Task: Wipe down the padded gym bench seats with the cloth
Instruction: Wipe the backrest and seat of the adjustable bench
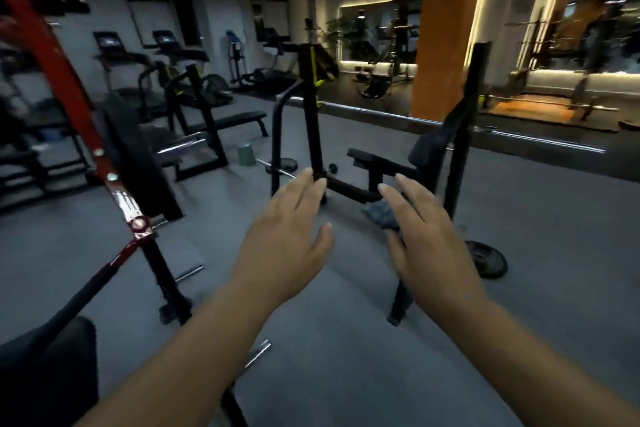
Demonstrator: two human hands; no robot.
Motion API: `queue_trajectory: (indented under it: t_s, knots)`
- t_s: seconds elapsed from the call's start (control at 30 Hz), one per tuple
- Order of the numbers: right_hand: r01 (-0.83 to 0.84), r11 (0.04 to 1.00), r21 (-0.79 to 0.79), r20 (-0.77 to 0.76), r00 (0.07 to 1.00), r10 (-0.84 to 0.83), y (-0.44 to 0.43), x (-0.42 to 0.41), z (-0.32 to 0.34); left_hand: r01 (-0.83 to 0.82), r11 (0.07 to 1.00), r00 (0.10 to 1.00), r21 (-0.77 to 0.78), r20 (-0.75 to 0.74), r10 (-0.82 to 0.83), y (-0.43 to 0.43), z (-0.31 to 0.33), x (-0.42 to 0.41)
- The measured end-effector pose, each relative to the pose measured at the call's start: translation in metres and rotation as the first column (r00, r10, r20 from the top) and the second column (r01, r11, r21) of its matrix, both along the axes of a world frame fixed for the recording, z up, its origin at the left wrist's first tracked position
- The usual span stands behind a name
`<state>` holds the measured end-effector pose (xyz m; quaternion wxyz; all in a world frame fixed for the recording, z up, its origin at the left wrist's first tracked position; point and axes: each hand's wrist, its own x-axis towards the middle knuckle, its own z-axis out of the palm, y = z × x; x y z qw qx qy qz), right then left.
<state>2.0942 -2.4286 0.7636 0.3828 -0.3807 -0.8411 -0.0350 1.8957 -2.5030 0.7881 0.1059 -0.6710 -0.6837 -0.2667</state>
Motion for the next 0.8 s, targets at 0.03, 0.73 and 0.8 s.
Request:
queue_trajectory:
  t_s: [0.03,0.73,0.8]
  knots:
    - [-0.037,0.999,-0.006,0.000,0.999,0.037,0.016,-0.012,0.000,-0.037,0.999,0.999,0.004,-0.010,0.037,0.010,0.000,-0.008]
    - [-0.738,0.674,0.037,-0.092,0.669,0.738,0.238,-0.299,-0.007,-0.698,0.716,0.715,-0.021,-0.071,0.695,0.137,-0.006,-0.177]
    - [-0.774,0.631,0.051,-0.091,0.626,0.775,0.279,-0.310,-0.013,-0.729,0.684,0.684,-0.023,-0.069,0.726,0.177,-0.010,-0.178]
